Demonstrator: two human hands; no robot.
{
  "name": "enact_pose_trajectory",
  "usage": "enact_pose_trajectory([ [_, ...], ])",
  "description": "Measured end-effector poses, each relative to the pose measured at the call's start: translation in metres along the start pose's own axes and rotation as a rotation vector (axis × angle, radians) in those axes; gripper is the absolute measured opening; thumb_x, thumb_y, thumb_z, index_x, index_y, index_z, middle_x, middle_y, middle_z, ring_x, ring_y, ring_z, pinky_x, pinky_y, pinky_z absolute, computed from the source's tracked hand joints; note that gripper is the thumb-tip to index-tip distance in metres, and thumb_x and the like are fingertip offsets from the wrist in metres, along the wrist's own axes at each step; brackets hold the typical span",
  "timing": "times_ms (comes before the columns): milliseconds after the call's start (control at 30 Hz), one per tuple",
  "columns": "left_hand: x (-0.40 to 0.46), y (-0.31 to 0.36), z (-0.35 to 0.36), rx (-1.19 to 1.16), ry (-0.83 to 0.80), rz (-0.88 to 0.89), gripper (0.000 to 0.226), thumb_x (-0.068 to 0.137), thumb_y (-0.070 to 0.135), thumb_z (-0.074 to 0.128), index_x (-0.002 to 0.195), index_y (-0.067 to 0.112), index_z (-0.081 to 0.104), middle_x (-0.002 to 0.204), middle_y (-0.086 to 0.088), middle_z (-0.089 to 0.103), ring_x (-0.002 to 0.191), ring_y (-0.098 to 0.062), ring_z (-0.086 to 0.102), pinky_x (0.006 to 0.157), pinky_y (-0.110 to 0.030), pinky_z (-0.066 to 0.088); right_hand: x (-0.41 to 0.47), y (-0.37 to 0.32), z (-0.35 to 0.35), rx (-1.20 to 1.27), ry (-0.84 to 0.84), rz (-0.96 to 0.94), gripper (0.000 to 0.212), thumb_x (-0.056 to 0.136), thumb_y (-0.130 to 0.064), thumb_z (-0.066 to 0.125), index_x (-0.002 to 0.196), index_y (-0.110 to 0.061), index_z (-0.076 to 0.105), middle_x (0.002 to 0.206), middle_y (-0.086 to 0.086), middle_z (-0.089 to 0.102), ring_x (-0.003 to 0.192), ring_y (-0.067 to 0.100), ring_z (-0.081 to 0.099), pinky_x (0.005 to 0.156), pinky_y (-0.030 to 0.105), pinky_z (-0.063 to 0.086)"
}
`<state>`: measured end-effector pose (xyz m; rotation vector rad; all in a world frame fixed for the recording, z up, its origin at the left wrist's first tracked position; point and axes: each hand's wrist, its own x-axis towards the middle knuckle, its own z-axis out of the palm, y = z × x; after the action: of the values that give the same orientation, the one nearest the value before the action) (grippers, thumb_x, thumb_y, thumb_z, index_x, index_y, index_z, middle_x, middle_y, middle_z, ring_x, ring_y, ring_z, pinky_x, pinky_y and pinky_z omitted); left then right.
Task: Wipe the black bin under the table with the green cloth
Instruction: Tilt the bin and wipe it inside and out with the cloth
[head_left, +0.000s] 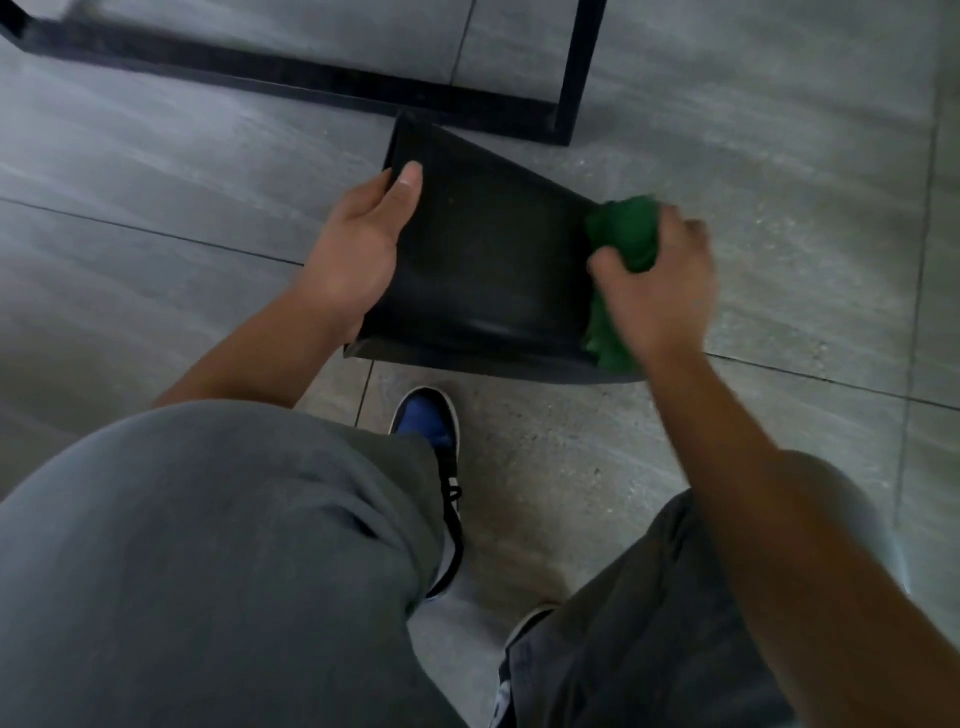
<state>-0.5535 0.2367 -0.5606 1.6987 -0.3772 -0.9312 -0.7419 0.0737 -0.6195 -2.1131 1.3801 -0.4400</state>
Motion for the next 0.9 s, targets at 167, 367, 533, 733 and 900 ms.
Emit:
enact_pose_trajectory([
  [167,-0.005,0.0,-0.002,-0.028,0.01,0.014,0.028,0.109,0.037,0.044,0.11,0.023,0.069,0.097,0.003,0.081,0.095,-0.02,0.077,0.073,-0.03,0.063,-0.04,-0.037,0.014,0.059,-0.144,-0.317,0.047,0.075,-0.056,0.064,0.112,-0.027,0.064,0.106,-0.002,0.06,0.084,0.011,0.057,0.066,0.022,0.046],
  [367,-0.001,-0.002,-0.001,-0.002,0.006,0.035,0.03,0.107,0.045,0.047,0.107,0.029,0.072,0.099,0.007,0.08,0.093,-0.014,0.077,0.071,-0.024,0.062,-0.006,-0.009,0.003,-0.076,0.03,0.008,0.052,0.085,-0.047,0.062,0.122,-0.011,0.061,0.121,0.011,0.059,0.105,0.029,0.06,0.083,0.041,0.052],
  [533,0.001,-0.002,0.004,-0.053,0.004,0.066,0.03,0.11,0.032,0.046,0.106,0.019,0.074,0.099,-0.004,0.08,0.1,-0.026,0.076,0.086,-0.044,0.063,-0.044,-0.068,0.018,0.061,-0.083,-0.336,0.047,0.081,-0.049,0.065,0.114,-0.016,0.067,0.109,0.006,0.061,0.091,0.02,0.061,0.069,0.029,0.044],
  [733,0.0,-0.001,0.004,0.012,0.068,0.083,0.036,0.111,0.025,0.04,0.115,0.0,0.066,0.111,-0.025,0.069,0.107,-0.033,0.068,0.102,-0.058,0.05,-0.024,-0.113,0.042,0.037,-0.067,-0.42,0.053,0.082,-0.056,0.059,0.124,-0.022,0.063,0.112,0.005,0.059,0.091,0.02,0.061,0.064,0.027,0.04],
  [900,-0.004,-0.004,-0.01,-0.013,0.068,0.004,0.037,0.112,0.034,0.038,0.11,0.014,0.069,0.103,-0.002,0.08,0.098,-0.019,0.076,0.078,-0.031,0.063,-0.022,-0.014,0.015,-0.102,-0.053,-0.128,0.053,0.087,-0.05,0.062,0.129,-0.018,0.06,0.12,0.009,0.058,0.094,0.018,0.056,0.068,0.025,0.035],
])
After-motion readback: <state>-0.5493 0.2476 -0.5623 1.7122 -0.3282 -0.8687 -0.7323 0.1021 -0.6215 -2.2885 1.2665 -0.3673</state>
